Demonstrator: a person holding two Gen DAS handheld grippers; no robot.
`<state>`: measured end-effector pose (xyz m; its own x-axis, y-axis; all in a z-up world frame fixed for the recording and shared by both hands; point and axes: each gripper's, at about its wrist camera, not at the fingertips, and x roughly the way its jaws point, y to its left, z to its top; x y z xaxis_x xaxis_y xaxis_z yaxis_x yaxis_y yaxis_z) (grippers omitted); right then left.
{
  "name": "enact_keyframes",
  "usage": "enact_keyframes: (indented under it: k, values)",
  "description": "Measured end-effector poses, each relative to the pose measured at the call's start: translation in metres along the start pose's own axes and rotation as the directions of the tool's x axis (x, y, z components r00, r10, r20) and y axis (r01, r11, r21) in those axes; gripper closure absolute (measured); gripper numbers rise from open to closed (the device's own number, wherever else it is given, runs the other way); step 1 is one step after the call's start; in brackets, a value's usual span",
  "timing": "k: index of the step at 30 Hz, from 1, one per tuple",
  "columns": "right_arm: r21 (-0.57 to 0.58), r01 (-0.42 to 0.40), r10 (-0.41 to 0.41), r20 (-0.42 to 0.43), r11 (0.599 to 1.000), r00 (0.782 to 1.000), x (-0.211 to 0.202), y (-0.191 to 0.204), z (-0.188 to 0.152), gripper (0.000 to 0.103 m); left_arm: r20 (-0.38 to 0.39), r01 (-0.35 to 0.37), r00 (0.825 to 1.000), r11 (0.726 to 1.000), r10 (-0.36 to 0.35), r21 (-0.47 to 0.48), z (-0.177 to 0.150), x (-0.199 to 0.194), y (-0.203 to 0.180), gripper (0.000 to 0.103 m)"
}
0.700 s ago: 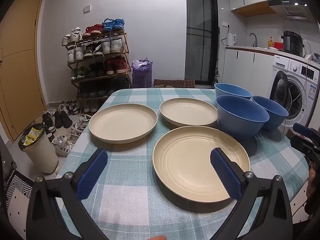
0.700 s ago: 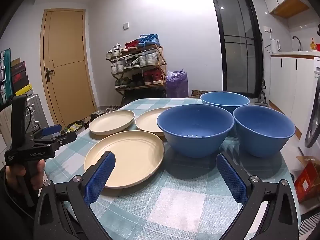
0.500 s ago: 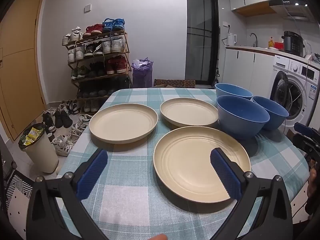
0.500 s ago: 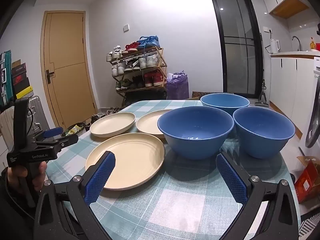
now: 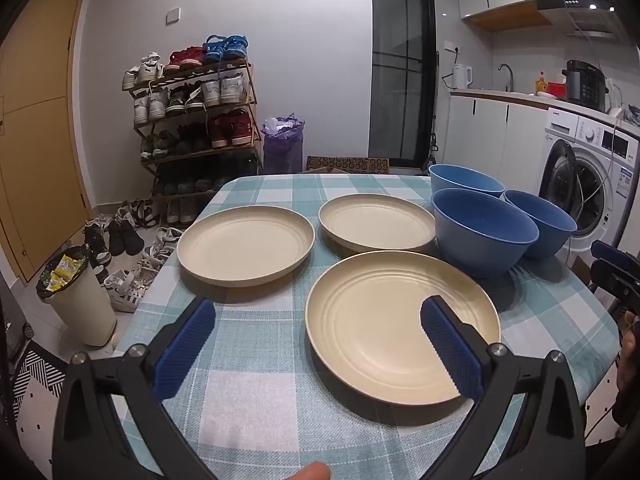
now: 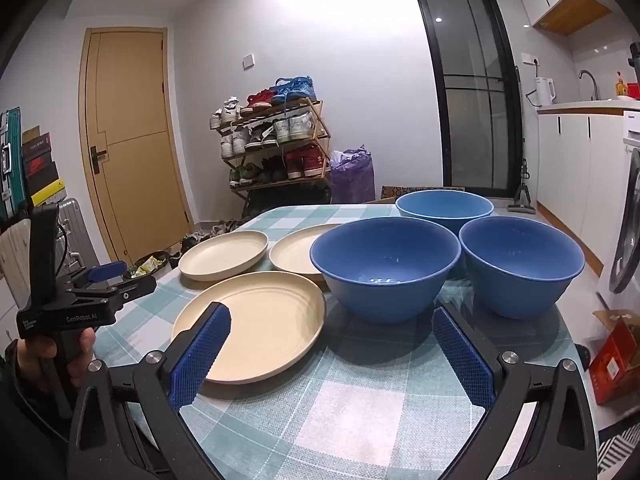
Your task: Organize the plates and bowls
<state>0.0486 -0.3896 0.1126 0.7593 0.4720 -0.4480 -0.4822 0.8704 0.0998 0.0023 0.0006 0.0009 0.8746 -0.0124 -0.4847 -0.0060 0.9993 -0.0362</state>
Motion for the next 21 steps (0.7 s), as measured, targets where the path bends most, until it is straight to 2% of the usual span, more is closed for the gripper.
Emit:
enact_keyframes:
  k: [21]
  values:
    - [0.0, 0.004, -0.004, -0.002, 1.0, 1.0, -0.0006, -0.0031, -0.0003, 0.0, 0.004, -0.002, 1.0, 1.0, 0.002, -0.004, 0.0013, 0.0, 0.0018, 0.0]
